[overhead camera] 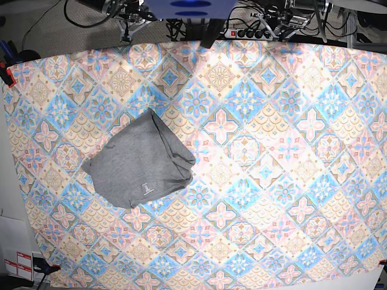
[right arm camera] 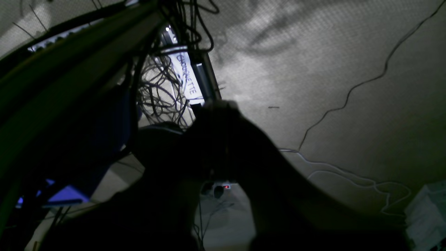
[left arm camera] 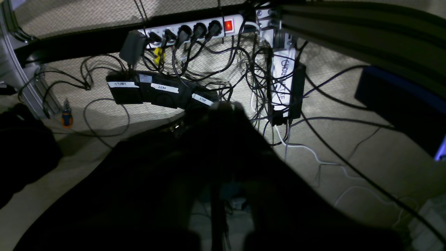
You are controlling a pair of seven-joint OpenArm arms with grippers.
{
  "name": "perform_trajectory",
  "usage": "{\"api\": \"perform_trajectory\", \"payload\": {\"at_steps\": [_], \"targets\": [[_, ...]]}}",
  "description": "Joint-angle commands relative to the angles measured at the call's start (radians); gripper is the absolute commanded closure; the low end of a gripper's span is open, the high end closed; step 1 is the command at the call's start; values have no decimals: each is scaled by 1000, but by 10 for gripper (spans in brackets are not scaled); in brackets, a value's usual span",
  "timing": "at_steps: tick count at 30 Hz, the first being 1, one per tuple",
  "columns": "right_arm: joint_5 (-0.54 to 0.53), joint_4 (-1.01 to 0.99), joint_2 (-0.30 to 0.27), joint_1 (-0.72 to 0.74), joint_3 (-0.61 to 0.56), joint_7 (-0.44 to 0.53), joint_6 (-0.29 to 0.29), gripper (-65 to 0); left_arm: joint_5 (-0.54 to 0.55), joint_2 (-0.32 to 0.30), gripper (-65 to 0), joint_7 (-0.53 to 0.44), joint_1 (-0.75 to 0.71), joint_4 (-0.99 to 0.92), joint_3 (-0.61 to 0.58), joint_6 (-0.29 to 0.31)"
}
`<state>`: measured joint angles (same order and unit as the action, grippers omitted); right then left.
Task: Fold the T-shirt properly
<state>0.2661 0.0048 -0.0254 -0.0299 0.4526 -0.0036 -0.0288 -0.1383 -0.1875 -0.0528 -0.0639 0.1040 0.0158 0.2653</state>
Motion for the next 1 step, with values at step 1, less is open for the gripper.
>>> {"api": "perform_trajectory", "payload": {"at_steps": [1], "targets": [[6,-1,-3,-2,-1,-3,-3,-7,1,4,0,-5,-1,1,0,7]]}}
